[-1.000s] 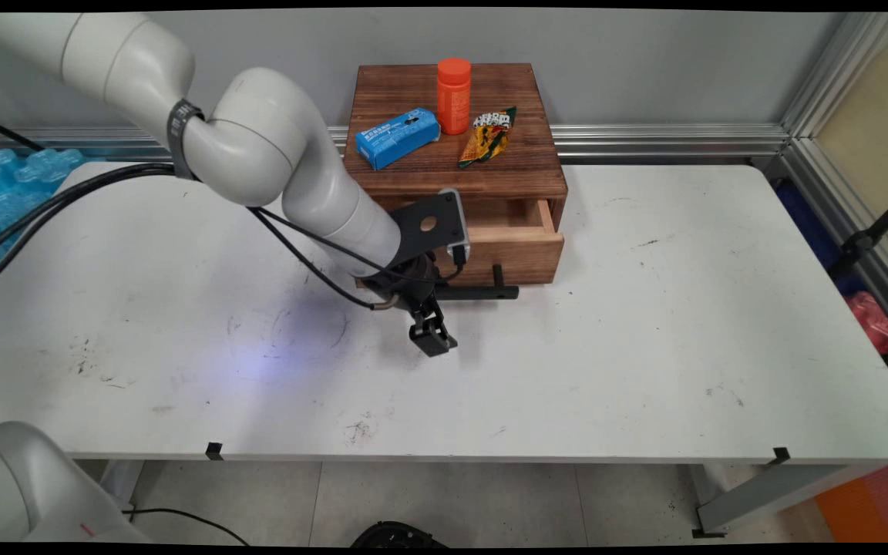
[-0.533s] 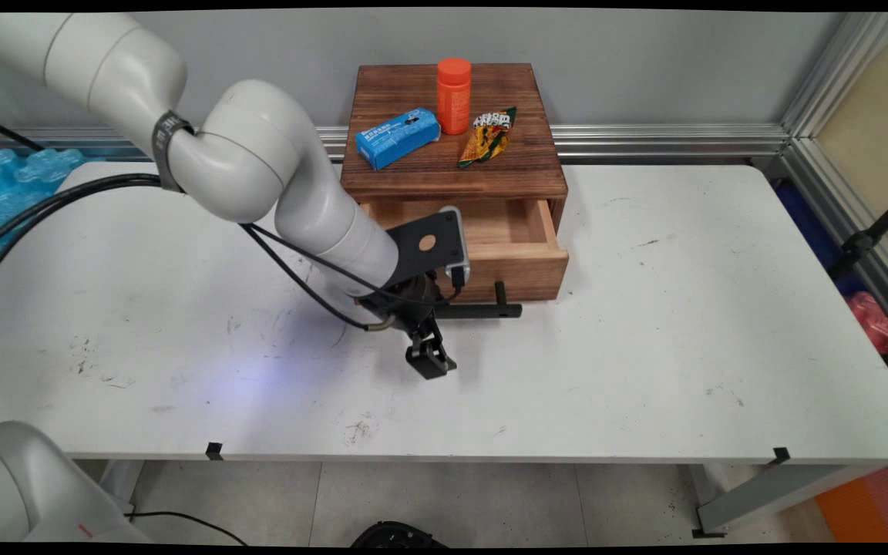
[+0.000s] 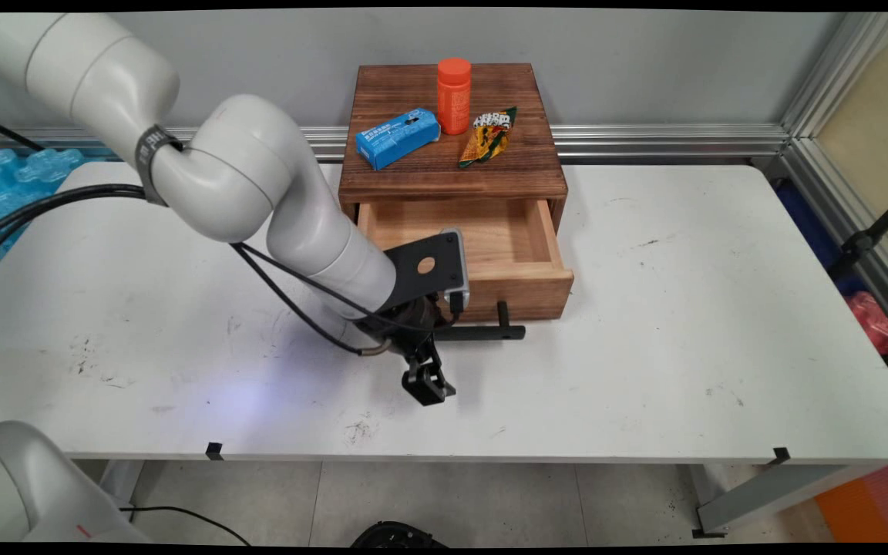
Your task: Open the drawer
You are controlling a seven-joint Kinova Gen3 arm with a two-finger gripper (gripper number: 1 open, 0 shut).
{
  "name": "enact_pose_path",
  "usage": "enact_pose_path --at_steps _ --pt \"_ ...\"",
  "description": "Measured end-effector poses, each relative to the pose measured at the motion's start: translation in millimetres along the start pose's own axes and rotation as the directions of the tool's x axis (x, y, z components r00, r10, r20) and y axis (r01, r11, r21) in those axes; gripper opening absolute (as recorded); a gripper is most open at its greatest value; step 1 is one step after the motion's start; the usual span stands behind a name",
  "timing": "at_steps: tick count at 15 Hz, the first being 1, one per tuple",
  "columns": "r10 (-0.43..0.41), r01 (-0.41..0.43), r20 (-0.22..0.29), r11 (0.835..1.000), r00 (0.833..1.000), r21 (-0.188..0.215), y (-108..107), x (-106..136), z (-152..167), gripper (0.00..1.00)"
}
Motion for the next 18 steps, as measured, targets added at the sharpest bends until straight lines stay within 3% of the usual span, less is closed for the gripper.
enact_pose_path --at_steps 18 --pt "0.026 -0.026 0.000 0.997 1.000 -0.070 46 -2 -12 1.00"
